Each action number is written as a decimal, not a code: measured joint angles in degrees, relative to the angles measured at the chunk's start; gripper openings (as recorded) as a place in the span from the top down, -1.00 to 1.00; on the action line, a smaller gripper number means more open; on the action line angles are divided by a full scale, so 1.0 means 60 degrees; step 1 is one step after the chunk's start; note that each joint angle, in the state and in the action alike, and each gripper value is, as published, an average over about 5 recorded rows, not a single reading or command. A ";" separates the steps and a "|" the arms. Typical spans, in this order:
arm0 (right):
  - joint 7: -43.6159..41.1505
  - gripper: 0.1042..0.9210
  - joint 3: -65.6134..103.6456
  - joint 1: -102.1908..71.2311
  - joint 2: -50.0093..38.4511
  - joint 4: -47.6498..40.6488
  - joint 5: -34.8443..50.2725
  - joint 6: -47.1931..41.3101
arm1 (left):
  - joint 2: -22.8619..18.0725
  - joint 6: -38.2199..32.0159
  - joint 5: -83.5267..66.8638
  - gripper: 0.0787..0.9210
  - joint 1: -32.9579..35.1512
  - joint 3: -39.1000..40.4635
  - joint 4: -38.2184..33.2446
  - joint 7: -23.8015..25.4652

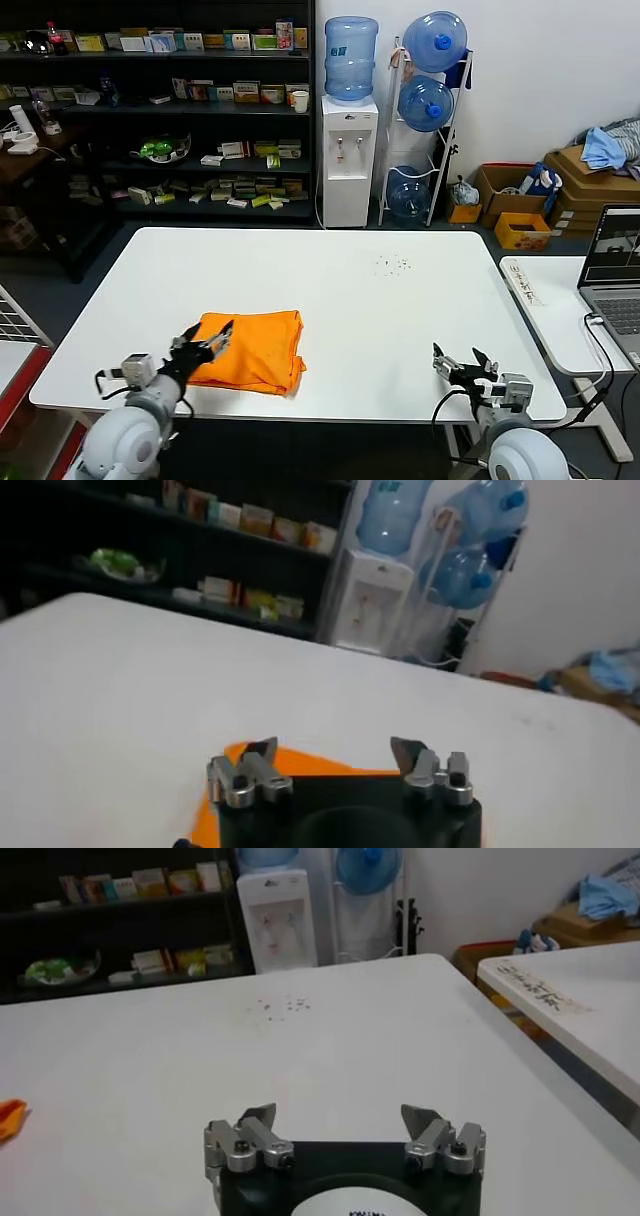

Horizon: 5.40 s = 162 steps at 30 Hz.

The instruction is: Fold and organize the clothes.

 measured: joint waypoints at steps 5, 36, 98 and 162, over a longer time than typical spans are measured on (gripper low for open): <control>0.0000 -0.76 -0.0049 0.0031 0.0059 0.0005 -0.0028 -0.0007 | 0.0460 -0.0524 0.0379 -0.76 0.0175 -0.0386 0.0979 0.0812; 0.0053 -0.76 0.0080 -0.0130 0.0021 0.0165 -0.0020 -0.0031 | 0.0282 -0.0741 0.0190 -0.47 -0.0509 0.0022 0.2668 0.1850; -0.0200 -0.76 -0.0116 0.0035 0.0170 -0.0227 -0.0156 0.0352 | 0.3938 0.0625 0.2714 0.94 0.0479 -0.2192 0.1092 0.0444; -0.3382 -0.76 0.1608 -0.1636 0.1119 0.0371 -0.3418 0.4702 | -0.2539 -0.4268 0.2957 -0.72 -0.0096 0.1594 0.1118 0.1268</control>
